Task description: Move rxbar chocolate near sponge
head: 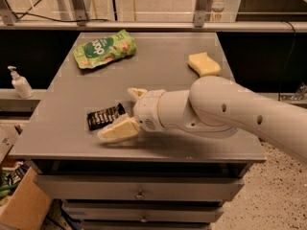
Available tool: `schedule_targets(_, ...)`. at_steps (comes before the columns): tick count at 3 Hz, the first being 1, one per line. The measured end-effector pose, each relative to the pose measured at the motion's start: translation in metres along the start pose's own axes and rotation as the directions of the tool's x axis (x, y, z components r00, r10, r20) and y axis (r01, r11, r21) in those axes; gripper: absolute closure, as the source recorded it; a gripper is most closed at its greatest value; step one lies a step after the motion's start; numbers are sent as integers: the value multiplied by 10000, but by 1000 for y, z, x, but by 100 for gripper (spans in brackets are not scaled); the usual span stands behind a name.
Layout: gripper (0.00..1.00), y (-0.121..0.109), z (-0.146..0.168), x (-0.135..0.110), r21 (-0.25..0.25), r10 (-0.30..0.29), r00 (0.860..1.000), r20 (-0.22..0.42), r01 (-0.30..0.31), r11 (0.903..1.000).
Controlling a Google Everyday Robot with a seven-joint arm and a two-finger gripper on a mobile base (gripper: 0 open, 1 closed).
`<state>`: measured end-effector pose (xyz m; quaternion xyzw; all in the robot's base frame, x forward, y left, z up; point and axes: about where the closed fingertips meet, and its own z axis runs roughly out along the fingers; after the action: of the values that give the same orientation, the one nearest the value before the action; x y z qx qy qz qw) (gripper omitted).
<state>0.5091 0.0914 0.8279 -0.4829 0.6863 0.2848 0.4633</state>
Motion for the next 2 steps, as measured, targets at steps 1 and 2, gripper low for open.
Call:
schedule_targets(1,40,-6,0,4,100,348,9994,-25,-348,9993)
schedule_targets(2,64,-7,-1,10,165,557,9984,-53,-556,9983)
